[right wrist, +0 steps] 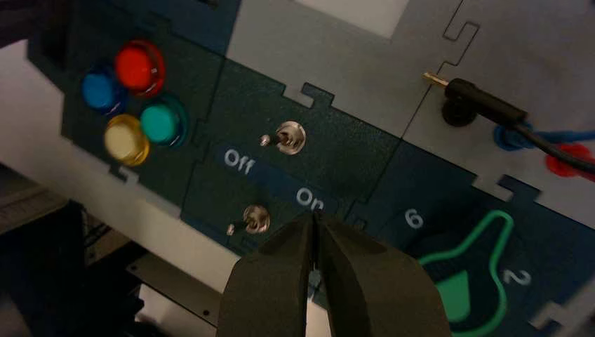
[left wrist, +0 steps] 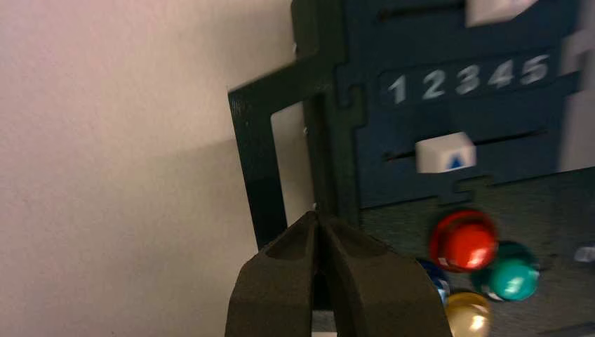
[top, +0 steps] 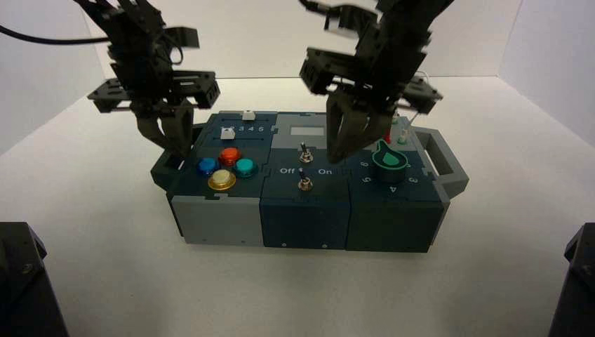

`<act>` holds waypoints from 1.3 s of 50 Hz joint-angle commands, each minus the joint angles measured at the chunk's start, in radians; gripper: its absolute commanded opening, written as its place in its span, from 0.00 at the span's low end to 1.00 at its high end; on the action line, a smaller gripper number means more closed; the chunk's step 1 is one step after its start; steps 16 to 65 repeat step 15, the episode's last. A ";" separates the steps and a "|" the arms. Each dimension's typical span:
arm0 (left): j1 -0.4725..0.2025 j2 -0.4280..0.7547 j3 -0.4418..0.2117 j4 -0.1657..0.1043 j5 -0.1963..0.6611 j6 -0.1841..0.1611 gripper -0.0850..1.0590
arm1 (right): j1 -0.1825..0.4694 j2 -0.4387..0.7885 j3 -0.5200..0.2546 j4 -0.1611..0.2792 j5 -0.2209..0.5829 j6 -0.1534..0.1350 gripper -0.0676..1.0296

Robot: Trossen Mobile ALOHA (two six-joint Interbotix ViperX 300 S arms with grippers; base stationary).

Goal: Flip the top switch off with the right gripper.

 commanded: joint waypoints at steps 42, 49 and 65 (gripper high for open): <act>-0.005 -0.058 -0.020 0.003 0.018 -0.006 0.05 | 0.003 -0.041 -0.015 -0.006 0.011 -0.044 0.04; -0.005 -0.058 -0.020 0.003 0.018 -0.006 0.05 | 0.003 -0.041 -0.015 -0.006 0.011 -0.044 0.04; -0.005 -0.058 -0.020 0.003 0.018 -0.006 0.05 | 0.003 -0.041 -0.015 -0.006 0.011 -0.044 0.04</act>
